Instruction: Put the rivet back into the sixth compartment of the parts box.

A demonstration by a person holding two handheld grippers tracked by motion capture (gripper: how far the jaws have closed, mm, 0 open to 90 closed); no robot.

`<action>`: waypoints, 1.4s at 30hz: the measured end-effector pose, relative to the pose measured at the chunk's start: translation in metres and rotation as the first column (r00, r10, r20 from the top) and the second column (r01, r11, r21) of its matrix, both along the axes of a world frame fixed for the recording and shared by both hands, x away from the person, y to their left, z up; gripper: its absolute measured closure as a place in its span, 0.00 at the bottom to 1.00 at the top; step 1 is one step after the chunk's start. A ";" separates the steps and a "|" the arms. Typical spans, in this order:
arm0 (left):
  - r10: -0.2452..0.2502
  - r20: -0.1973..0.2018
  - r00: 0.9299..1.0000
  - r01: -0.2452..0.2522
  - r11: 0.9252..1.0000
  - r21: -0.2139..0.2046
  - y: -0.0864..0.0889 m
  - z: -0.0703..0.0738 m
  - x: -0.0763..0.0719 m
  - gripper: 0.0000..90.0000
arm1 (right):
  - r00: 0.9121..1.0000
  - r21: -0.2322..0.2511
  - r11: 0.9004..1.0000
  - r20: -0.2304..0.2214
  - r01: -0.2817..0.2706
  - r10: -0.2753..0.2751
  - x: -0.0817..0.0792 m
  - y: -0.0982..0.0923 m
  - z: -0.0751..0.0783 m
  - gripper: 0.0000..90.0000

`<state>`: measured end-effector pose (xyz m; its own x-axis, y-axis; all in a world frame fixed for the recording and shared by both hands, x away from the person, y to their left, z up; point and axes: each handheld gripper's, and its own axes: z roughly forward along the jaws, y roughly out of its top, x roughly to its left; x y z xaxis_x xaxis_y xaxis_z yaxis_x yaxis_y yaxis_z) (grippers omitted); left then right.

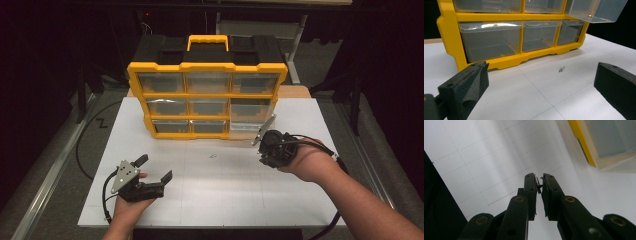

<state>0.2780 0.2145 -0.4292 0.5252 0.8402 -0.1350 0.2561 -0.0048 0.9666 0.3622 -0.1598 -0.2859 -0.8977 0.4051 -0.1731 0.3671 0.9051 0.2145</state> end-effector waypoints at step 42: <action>-0.002 0.000 1.000 0.002 1.000 -0.004 0.001 0.000 0.000 0.00 | 0.999 -0.012 1.000 0.042 -0.014 0.014 0.021 0.016 0.069 0.94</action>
<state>0.2776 0.2158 -0.4288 0.5271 0.8385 -0.1383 0.2557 -0.0013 0.9667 0.3835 -0.1438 -0.2167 -0.8951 0.3903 -0.2154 0.3453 0.9127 0.2188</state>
